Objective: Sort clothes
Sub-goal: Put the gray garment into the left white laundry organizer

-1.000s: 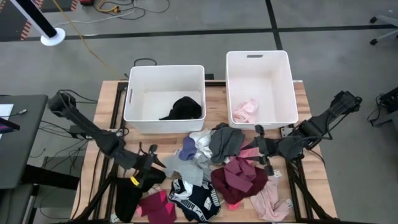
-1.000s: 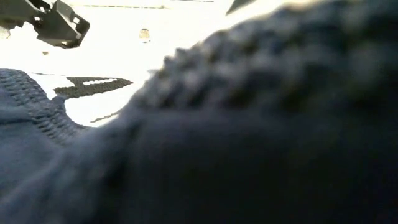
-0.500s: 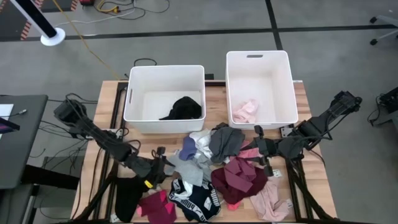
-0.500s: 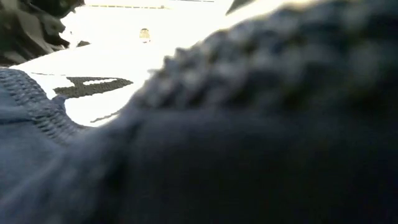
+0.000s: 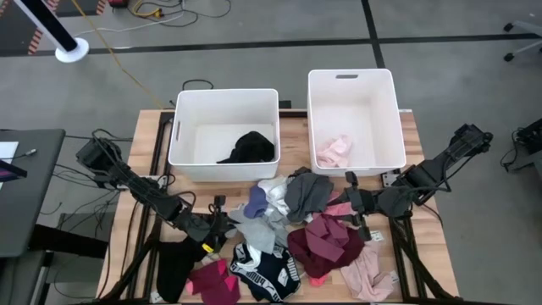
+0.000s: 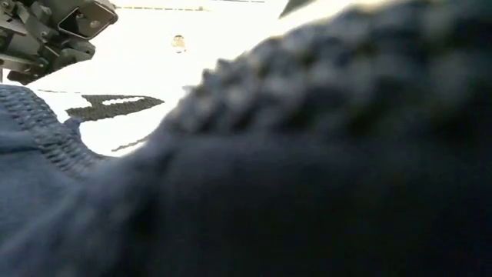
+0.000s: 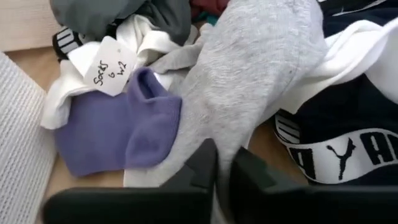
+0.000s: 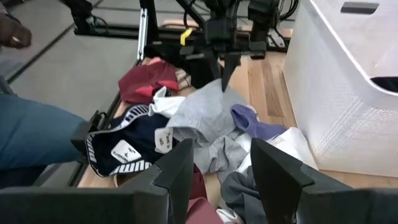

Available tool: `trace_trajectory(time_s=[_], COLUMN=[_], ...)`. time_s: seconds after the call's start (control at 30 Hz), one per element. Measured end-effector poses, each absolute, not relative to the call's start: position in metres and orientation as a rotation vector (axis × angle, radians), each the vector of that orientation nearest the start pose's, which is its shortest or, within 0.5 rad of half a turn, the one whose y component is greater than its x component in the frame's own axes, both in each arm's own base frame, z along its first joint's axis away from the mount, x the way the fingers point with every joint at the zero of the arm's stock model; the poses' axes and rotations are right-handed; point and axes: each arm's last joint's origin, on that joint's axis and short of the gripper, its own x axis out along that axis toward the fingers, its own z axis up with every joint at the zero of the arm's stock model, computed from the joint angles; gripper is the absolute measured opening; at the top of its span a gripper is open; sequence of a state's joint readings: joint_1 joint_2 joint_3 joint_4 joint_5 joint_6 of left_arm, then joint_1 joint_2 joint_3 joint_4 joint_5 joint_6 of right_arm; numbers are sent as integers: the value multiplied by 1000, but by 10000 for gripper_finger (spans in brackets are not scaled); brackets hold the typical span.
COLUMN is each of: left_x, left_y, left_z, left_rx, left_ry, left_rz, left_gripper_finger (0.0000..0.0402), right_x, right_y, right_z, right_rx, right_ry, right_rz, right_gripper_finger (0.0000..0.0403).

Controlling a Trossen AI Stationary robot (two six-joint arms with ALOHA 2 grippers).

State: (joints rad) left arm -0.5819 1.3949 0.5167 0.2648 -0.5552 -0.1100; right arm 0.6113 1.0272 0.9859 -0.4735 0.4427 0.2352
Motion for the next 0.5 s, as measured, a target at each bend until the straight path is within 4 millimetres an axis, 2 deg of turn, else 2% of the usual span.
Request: trace_trajectory(time_s=[0.23, 0.5], left_x=[226, 243], left_y=[-131, -142], left_z=[174, 213], left_rx=[254, 366], left_ry=[435, 337], left_rz=[-31, -63], left_gripper_finger=[4, 2], right_x=[199, 222], right_y=[124, 140], right_z=[315, 305], right_rx=[-68, -108], right_ry=[525, 473], right_rz=[102, 125], right_gripper_finger=[175, 184])
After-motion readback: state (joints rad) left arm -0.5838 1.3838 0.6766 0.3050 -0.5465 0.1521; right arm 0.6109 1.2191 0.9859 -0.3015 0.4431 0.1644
